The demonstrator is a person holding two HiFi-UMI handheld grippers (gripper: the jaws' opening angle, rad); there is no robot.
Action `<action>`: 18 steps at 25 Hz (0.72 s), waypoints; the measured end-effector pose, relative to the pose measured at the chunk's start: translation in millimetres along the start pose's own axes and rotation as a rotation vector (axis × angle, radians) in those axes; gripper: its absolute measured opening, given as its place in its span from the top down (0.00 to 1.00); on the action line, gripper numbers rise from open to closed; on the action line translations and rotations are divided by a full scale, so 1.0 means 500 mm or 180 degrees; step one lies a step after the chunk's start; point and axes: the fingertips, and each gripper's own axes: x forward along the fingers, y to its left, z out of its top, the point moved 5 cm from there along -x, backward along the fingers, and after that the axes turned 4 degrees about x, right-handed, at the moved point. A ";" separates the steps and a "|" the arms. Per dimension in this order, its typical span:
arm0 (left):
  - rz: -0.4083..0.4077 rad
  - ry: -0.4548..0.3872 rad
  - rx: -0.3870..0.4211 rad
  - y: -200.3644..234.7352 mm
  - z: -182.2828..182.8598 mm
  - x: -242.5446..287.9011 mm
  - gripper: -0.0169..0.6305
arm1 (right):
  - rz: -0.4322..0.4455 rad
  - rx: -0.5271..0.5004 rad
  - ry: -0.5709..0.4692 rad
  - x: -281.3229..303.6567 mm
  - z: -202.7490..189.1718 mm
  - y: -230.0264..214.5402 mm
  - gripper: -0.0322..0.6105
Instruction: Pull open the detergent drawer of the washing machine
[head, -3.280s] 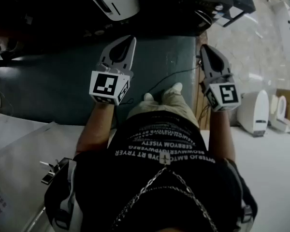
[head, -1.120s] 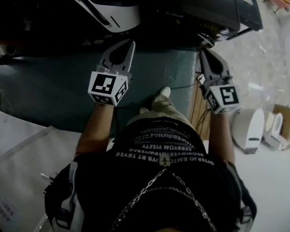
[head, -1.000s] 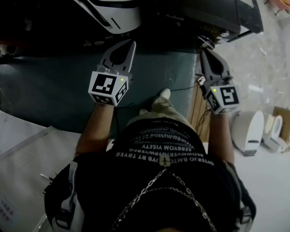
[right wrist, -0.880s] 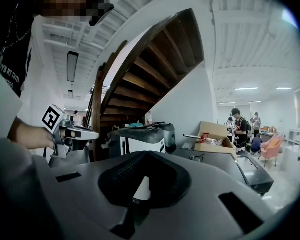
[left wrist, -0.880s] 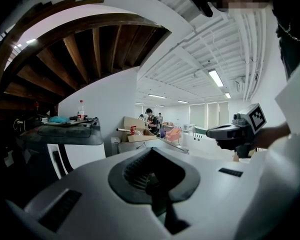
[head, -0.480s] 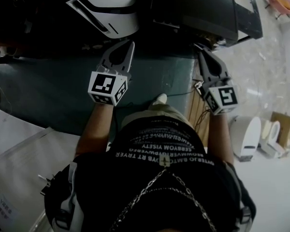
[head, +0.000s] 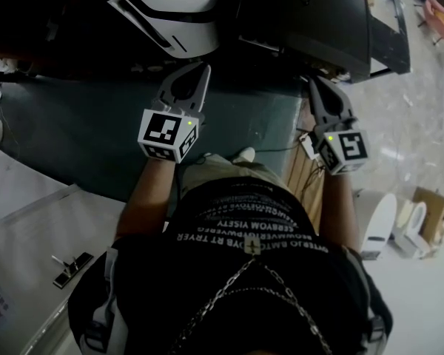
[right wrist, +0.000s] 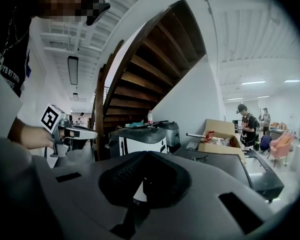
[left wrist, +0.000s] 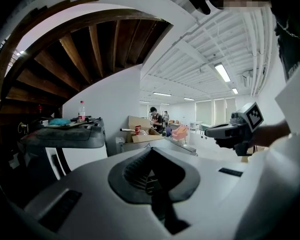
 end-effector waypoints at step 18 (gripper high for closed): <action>-0.0158 0.0018 0.0072 0.049 0.028 0.044 0.97 | -0.0094 0.0068 0.0006 0.042 0.011 -0.004 0.95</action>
